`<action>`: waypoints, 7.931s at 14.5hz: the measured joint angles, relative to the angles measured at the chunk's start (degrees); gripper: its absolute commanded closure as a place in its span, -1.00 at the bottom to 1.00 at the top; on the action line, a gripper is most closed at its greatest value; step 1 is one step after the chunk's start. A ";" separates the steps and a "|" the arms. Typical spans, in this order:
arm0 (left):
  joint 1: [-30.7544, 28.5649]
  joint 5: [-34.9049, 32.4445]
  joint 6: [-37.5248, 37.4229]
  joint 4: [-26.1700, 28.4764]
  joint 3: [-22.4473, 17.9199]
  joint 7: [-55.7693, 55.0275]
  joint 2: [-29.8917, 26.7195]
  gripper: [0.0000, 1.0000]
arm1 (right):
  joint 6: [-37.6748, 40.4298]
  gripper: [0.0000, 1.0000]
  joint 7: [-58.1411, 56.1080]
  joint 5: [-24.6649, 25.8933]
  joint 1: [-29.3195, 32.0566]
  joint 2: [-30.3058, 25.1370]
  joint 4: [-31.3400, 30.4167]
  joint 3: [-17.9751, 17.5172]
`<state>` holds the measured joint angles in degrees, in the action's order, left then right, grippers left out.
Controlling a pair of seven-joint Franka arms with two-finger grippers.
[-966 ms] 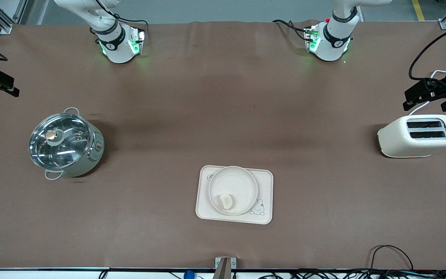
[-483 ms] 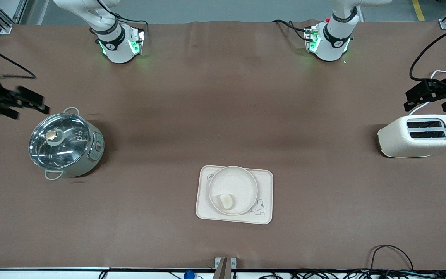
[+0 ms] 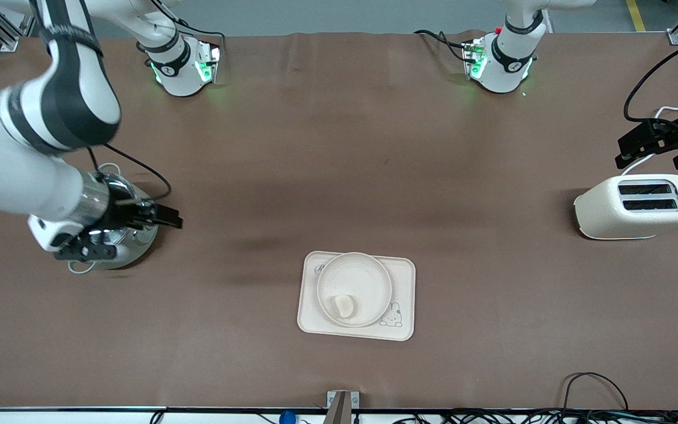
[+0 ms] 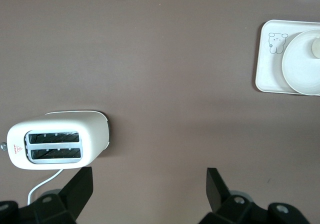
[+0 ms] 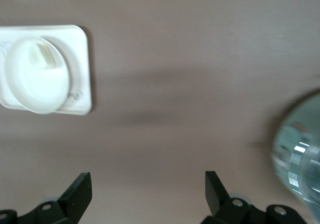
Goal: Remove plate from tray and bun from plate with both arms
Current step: 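Lower the right gripper onto the white plate rim and close it, then lift the plate with the bun off the tray with the right gripper, then lower the plate onto the table beside the tray and open the right gripper, then retract the right gripper while the left gripper reaches the bun, then grasp the white bun on the plate with the left gripper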
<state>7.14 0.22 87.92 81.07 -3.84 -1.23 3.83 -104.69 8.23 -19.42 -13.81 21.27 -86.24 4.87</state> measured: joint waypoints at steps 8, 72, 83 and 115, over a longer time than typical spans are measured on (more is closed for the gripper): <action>0.02 0.19 0.00 -0.02 0.01 0.00 0.05 -1.00 | -26.99 -1.00 7.50 -13.97 -11.64 17.58 1.24 -0.18; -0.05 0.21 -0.01 0.01 -0.01 0.05 0.09 -1.00 | -46.37 0.21 5.68 -15.21 -24.35 14.84 -20.19 -9.30; 0.69 4.78 -1.04 1.70 6.51 -6.71 0.35 -1.00 | -33.91 -1.00 5.73 -15.23 -17.59 5.60 -20.40 -7.94; 21.30 -10.84 51.71 12.04 19.27 -53.16 40.09 0.86 | 21.99 -1.00 -12.27 20.70 17.06 -23.20 1.75 -6.25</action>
<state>28.44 -10.62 139.63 93.12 15.43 -54.39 43.93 -82.70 -4.04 1.28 3.25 -1.93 -84.49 -1.38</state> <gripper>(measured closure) 0.489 0.000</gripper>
